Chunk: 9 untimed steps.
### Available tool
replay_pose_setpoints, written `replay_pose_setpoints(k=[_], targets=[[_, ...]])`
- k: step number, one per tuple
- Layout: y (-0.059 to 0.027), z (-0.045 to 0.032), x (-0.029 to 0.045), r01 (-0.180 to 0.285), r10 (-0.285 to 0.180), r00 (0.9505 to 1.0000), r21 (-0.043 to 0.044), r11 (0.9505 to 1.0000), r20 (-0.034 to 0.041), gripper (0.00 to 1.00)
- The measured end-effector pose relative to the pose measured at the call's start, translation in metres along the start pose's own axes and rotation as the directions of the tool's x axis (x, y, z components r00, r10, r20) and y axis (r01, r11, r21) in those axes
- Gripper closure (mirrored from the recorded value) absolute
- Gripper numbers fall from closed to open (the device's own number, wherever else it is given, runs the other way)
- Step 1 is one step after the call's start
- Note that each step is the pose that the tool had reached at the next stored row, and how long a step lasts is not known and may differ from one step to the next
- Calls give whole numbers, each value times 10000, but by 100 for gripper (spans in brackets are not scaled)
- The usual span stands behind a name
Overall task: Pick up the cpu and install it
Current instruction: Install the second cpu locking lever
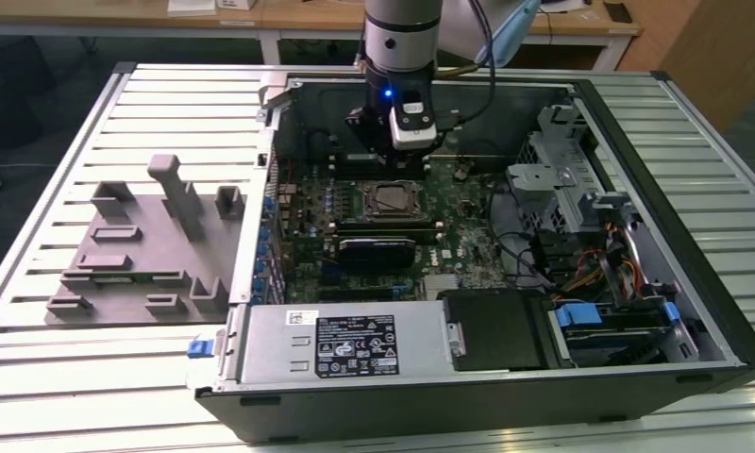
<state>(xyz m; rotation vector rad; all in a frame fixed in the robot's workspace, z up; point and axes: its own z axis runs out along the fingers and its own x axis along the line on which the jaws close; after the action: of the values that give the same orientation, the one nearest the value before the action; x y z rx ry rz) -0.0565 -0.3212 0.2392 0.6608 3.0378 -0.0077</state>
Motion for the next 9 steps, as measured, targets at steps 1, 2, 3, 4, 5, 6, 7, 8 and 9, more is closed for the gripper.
replay_pose_setpoints(k=[1, 2, 3, 4, 5, 6, 7, 8, 9], targets=[[0, 0, 0, 0, 0, 10000, 0, 10000, 0, 89], [0, -1, 0, 0, 0, 10000, -1, 10000, 0, 89], [0, -2, 0, 0, 0, 10000, 0, 10000, 0, 89], [0, -2, 0, 0, 0, 10000, 0, 10000, 0, 89], [0, -3, 0, 0, 0, 10000, 0, 10000, 0, 89], [0, -3, 0, 0, 0, 10000, 0, 10000, 0, 89], [0, -4, 0, 0, 0, 10000, 0, 10000, 0, 89], [0, -4, 0, 0, 0, 10000, 0, 10000, 0, 89], [0, -4, 0, 4, -4, 10000, 0, 10000, 0, 89]])
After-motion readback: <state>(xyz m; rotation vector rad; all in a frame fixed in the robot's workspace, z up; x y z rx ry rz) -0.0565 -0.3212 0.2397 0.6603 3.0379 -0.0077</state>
